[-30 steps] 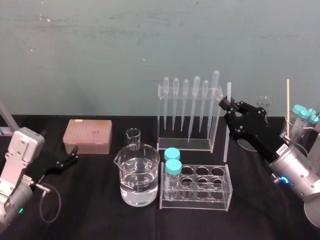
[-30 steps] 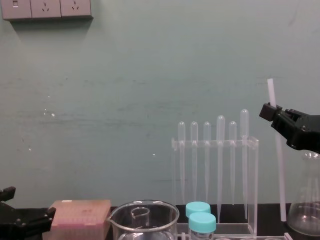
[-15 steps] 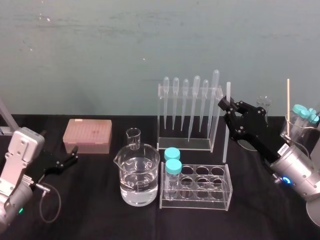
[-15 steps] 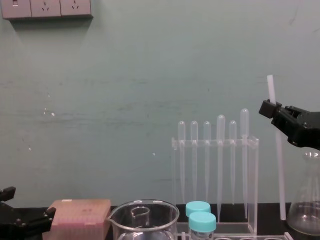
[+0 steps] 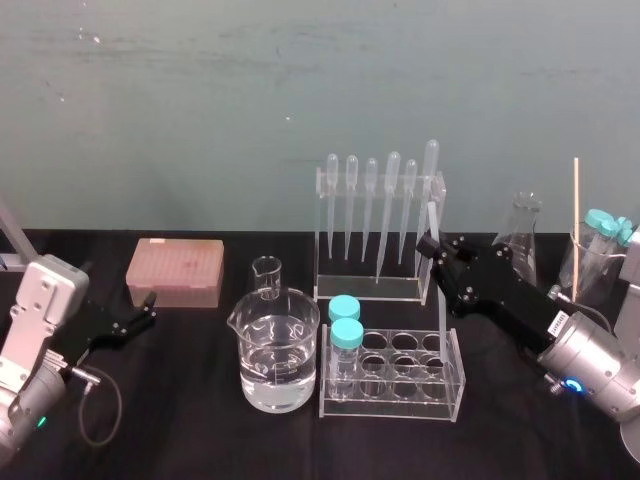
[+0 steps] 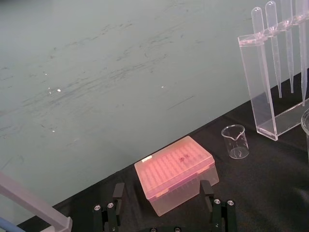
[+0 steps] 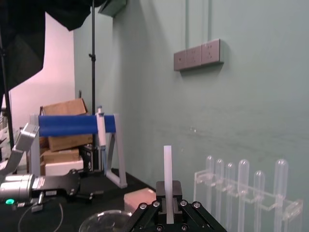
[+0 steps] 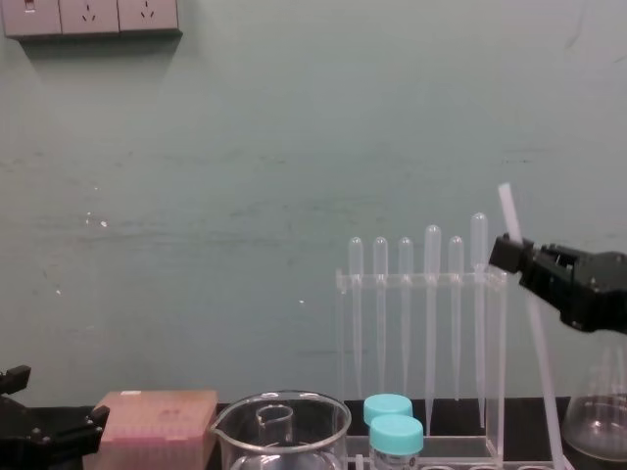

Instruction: Pick up the stirring rod with one hand, then place it down.

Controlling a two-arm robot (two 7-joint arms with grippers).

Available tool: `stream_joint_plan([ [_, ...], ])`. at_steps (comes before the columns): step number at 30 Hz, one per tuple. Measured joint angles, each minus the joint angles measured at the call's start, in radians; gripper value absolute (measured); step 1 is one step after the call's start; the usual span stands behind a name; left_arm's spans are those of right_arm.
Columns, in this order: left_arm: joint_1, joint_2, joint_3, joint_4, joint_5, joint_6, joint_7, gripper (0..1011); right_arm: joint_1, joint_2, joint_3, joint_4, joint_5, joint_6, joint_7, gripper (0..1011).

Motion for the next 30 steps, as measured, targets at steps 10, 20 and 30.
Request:
stream_joint_plan([
  [10,0.0,0.0,0.0,0.0,0.0,0.0,0.0,1000,0.038,-0.009,-0.035,0.079,-0.015,0.014,0.029,67],
  [20,0.0,0.0,0.0,0.0,0.0,0.0,0.0,1000,0.094,-0.03,-0.081,0.195,-0.031,0.033,0.071,67],
  [30,0.0,0.0,0.0,0.0,0.0,0.0,0.0,1000,0.118,-0.036,-0.106,0.246,-0.039,0.067,0.08,67],
])
